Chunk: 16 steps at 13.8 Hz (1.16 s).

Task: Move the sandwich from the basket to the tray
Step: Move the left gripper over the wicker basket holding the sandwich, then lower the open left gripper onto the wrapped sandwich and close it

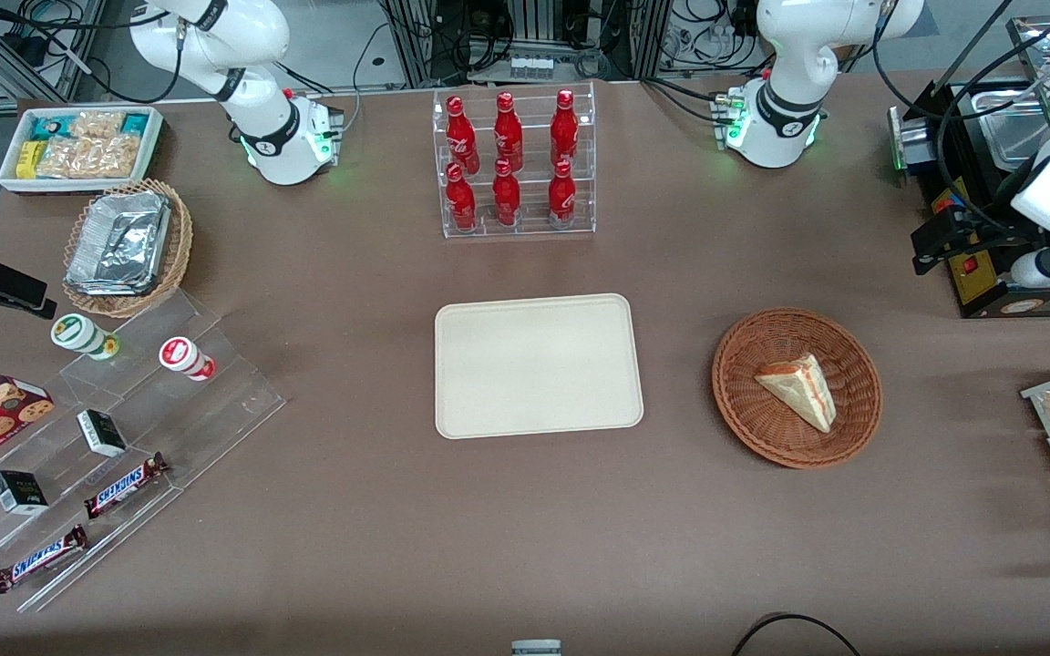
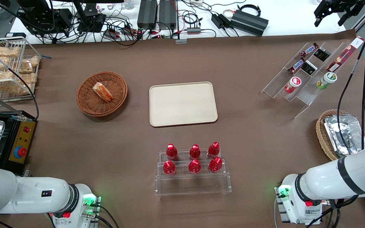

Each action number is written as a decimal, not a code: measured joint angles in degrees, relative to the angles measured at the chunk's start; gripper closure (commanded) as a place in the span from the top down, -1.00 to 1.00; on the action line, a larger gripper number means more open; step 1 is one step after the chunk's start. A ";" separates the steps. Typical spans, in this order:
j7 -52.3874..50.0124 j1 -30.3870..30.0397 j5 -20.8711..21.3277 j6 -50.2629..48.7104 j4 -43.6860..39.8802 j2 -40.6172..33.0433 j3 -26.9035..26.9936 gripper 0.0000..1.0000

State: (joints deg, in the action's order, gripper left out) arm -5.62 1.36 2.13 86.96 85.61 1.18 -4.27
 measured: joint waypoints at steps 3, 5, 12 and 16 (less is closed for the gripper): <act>3.07 0.01 -0.04 -1.15 -0.27 -0.02 0.09 1.00; 3.59 0.01 -0.65 -1.22 0.31 0.02 0.16 1.00; -0.17 0.03 -3.16 10.84 12.89 -1.09 3.62 1.00; -13.24 0.07 -3.16 26.56 28.61 -2.16 3.62 1.00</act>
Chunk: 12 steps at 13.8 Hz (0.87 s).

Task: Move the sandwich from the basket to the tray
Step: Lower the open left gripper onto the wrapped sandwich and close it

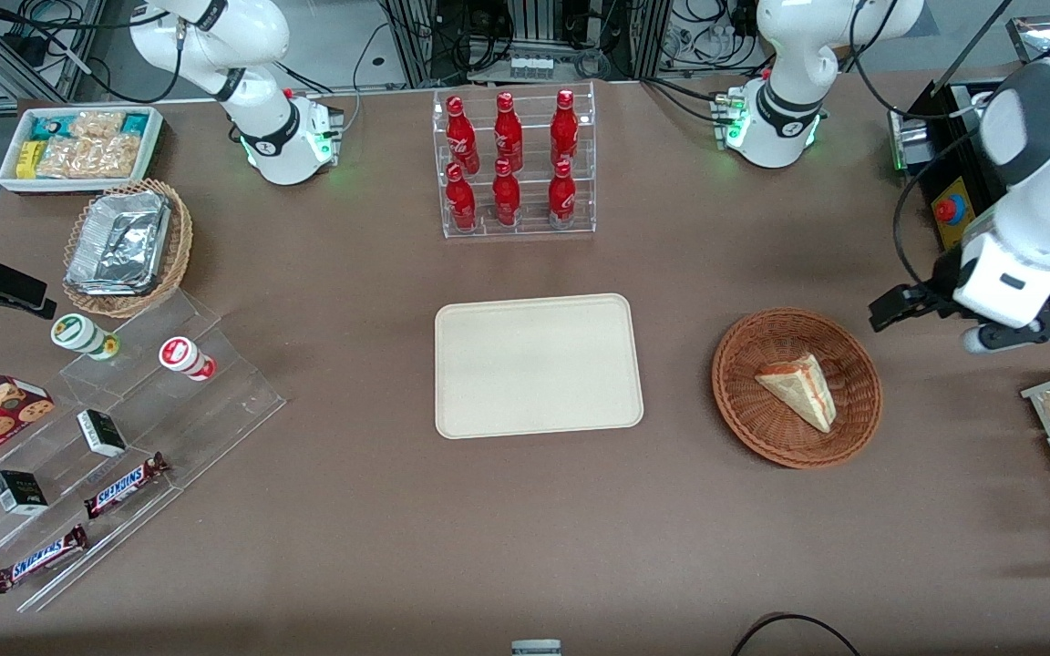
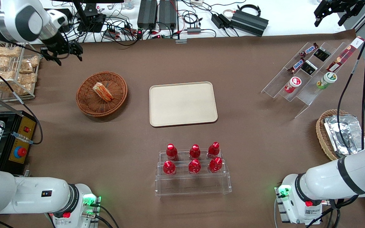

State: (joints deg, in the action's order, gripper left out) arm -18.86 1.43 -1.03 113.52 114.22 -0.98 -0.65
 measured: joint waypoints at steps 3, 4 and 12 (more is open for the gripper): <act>-10.99 0.22 1.70 7.97 6.81 0.17 -0.38 1.00; -14.80 0.43 3.02 10.76 8.88 0.53 -0.65 1.00; -29.67 1.05 5.66 24.34 12.61 7.89 -4.09 1.00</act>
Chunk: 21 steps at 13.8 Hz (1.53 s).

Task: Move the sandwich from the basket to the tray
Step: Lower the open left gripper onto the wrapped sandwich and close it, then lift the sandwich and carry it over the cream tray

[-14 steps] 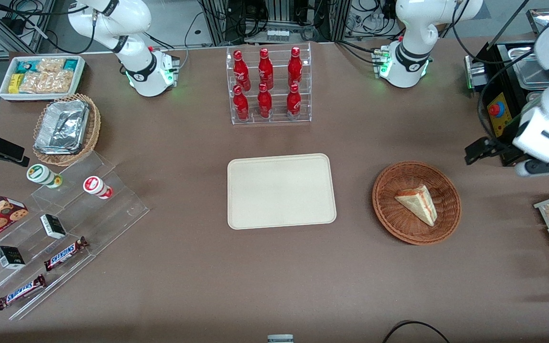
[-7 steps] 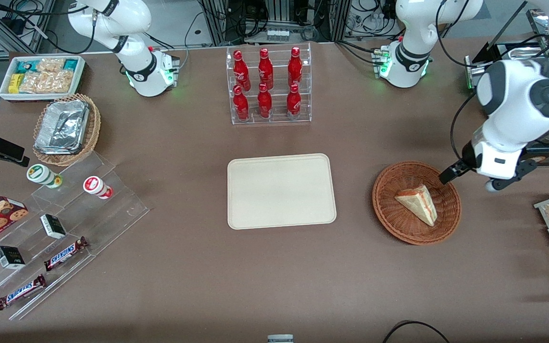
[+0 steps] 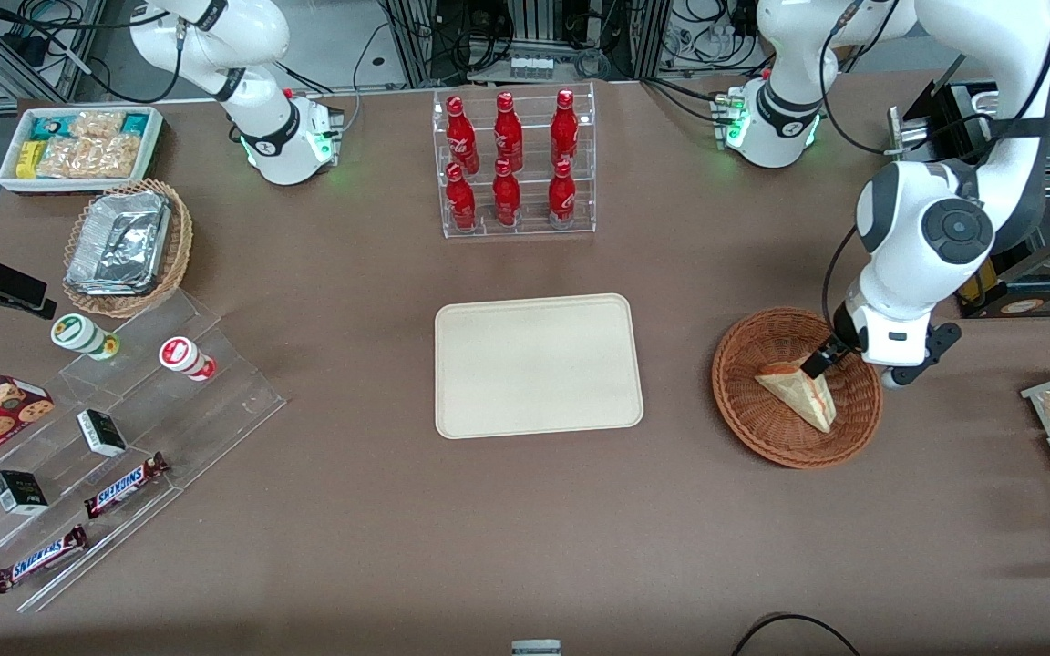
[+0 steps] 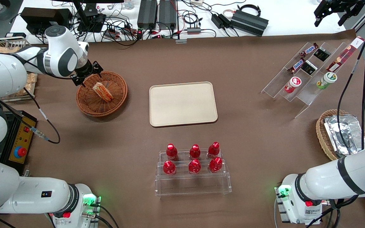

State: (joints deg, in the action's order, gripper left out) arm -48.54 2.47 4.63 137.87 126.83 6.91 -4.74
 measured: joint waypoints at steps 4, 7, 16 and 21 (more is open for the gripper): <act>-1.04 -0.01 0.01 6.12 2.10 2.51 -0.23 1.00; -1.23 -0.37 0.01 9.56 3.62 3.92 0.11 1.00; -5.45 -0.50 -0.01 16.90 4.23 9.31 0.36 -1.00; -4.41 1.11 0.33 -13.66 -9.95 2.94 -0.47 -1.00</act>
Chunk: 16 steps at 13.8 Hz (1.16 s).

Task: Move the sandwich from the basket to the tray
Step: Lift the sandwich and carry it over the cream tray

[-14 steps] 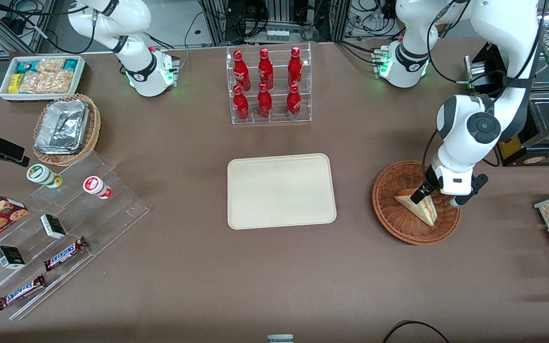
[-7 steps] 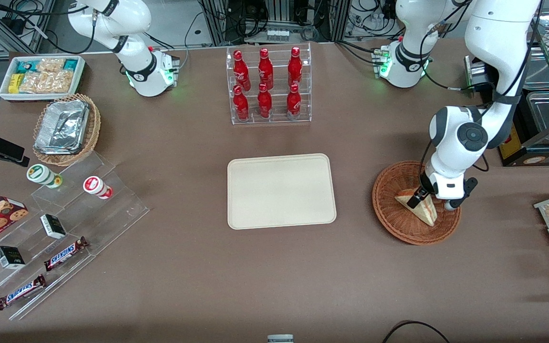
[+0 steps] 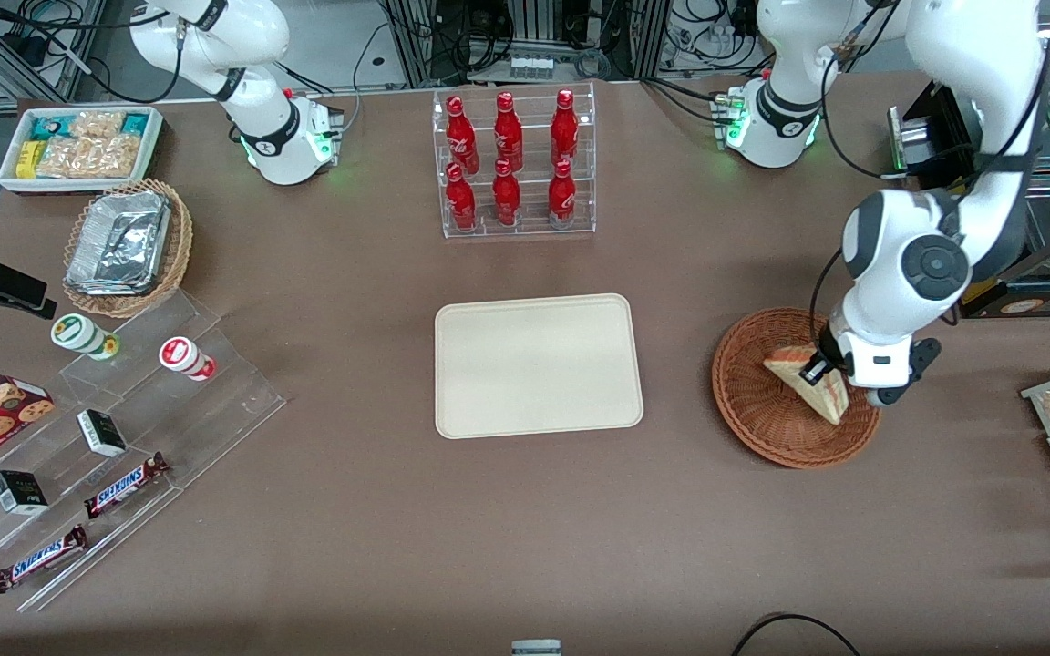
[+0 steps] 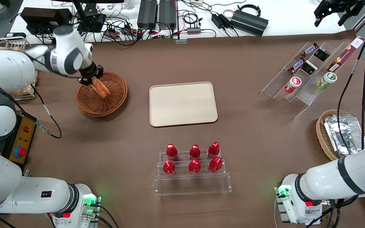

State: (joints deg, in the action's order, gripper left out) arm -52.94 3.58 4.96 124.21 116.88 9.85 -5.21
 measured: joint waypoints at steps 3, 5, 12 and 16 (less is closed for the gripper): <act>-0.01 4.73 -0.01 -15.50 -12.32 -2.24 -0.31 -1.00; -1.48 11.01 -0.04 -18.23 -17.23 -1.39 -0.48 -1.00; -3.01 31.40 0.55 -12.86 -23.58 10.01 -0.72 -1.00; -3.25 37.70 0.54 -9.08 -29.46 20.30 -0.68 -1.00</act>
State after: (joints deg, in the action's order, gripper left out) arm -56.19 41.28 5.50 115.13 87.42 30.15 -5.89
